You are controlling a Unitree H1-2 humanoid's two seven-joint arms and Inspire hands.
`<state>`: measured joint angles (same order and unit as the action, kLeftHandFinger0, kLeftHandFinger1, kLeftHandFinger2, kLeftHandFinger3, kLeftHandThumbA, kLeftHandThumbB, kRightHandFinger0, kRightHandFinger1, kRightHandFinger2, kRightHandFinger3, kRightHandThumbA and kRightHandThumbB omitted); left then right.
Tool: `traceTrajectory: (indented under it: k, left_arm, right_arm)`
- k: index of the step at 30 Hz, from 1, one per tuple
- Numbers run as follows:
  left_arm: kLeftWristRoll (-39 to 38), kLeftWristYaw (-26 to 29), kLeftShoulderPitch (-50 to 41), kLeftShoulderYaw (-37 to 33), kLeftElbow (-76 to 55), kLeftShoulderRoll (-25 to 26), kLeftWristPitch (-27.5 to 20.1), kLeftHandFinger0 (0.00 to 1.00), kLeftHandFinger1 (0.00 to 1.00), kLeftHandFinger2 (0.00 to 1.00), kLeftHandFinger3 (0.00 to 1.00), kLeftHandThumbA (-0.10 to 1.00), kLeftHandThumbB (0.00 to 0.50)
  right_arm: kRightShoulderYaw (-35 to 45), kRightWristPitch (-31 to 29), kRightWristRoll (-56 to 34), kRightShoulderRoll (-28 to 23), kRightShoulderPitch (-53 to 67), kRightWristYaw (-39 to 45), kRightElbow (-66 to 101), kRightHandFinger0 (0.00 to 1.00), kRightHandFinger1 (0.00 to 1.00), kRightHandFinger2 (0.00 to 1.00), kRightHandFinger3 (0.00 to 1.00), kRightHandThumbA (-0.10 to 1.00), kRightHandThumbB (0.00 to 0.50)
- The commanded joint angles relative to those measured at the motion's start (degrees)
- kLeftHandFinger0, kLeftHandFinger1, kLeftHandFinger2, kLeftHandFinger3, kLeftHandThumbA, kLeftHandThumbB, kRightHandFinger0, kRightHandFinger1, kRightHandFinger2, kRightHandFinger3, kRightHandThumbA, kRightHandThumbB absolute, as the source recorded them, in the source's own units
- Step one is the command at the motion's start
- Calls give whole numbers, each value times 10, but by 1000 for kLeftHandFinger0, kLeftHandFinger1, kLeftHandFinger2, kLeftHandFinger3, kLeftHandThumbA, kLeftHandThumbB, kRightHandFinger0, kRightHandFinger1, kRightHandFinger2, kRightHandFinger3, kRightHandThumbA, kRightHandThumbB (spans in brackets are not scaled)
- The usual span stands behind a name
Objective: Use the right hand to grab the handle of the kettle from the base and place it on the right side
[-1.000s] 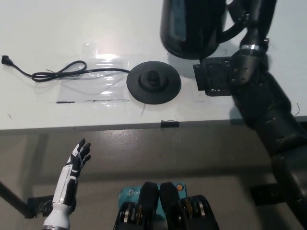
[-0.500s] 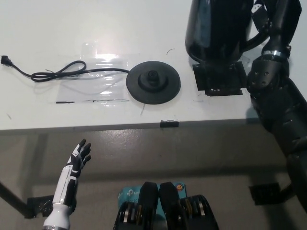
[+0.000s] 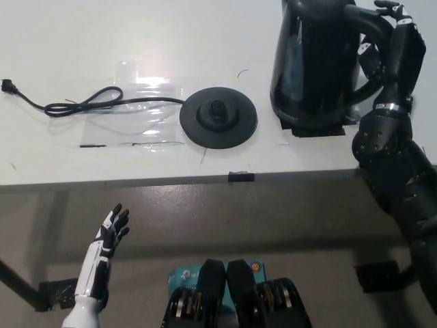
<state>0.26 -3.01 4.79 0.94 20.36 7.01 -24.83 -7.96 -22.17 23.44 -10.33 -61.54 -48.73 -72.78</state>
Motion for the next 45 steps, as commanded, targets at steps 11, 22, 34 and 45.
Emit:
traceTrajectory:
  k: [11,22,34,45]
  left_arm:
    - [-7,-3,1,5,-11,4,-21,1000,1000,1000,1000,1000,500]
    - [-10,-3,6,7,-13,3,-21,1000,1000,1000,1000,1000,500]
    - [-13,-5,9,8,-15,3,-21,1000,1000,1000,1000,1000,500]
    - [-16,-5,12,11,-14,4,-21,1000,1000,1000,1000,1000,500]
  right_arm:
    - [-4,-48,-16,-34,-33,-14,1,396,590,900,965,104,249]
    - [3,-18,-76,-64,7,257,87,1000,1000,1000,1000,736,500]
    - [23,30,-162,-74,68,413,221,1000,1000,1000,1000,761,500]
    - [61,64,-259,-82,145,487,394,1000,1000,1000,1000,1000,500]
